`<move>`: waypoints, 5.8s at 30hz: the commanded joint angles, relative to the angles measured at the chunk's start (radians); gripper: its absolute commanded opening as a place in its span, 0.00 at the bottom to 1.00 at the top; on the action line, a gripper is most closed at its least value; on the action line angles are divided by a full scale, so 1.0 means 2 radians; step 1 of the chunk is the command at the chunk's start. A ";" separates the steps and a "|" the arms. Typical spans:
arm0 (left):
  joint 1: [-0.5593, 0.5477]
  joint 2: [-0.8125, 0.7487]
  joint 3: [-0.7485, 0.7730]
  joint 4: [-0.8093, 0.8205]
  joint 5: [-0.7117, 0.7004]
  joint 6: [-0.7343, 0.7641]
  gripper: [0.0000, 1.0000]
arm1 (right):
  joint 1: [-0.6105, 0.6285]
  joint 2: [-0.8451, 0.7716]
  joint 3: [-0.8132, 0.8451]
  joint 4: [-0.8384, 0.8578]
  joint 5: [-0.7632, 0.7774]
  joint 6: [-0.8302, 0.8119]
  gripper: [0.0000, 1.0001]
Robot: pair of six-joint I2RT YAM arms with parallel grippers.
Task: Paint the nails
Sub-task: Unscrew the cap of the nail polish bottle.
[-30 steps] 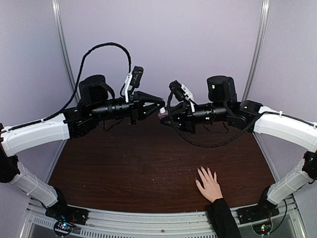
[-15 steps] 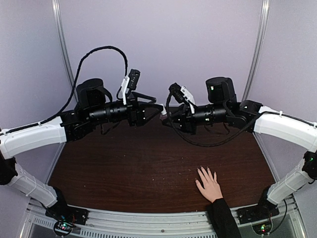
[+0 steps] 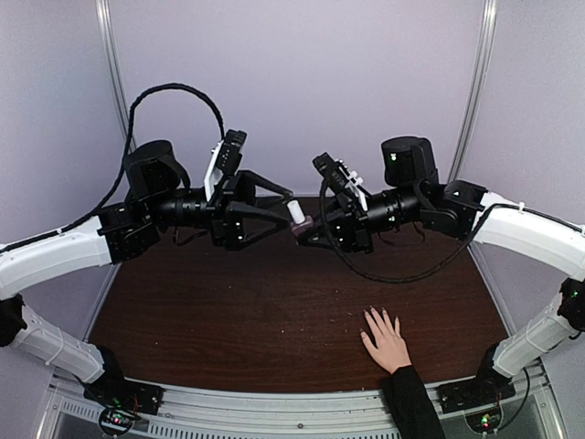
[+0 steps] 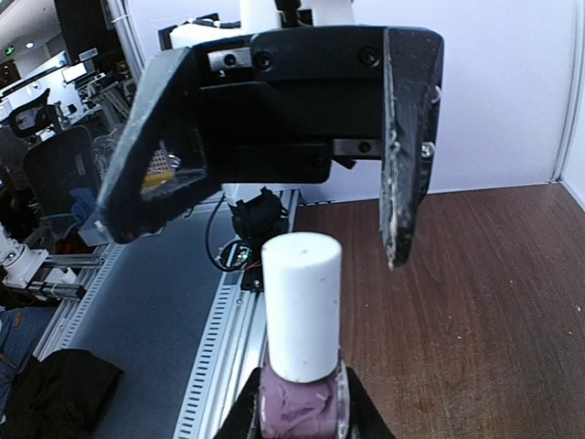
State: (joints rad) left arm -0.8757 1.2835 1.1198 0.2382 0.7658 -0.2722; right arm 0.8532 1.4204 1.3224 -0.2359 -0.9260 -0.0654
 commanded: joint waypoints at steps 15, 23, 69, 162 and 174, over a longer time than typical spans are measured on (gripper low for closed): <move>0.003 0.043 -0.009 0.162 0.072 -0.045 0.46 | 0.003 0.013 0.025 0.014 -0.117 0.018 0.00; 0.003 0.046 -0.009 0.167 0.080 -0.051 0.27 | 0.003 0.019 0.024 0.040 -0.133 0.033 0.00; 0.031 0.010 0.016 -0.006 -0.093 -0.028 0.66 | -0.014 -0.003 0.024 -0.036 0.134 -0.014 0.00; 0.028 0.009 0.006 0.025 0.052 0.036 0.62 | -0.005 -0.003 0.033 -0.072 -0.050 -0.048 0.00; 0.006 0.042 0.023 0.043 0.104 0.046 0.52 | -0.001 0.017 0.045 -0.065 -0.105 -0.027 0.00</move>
State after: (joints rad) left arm -0.8513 1.3418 1.1347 0.2718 0.9154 -0.1993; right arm 0.8463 1.4399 1.3830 -0.3851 -1.0695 -0.1379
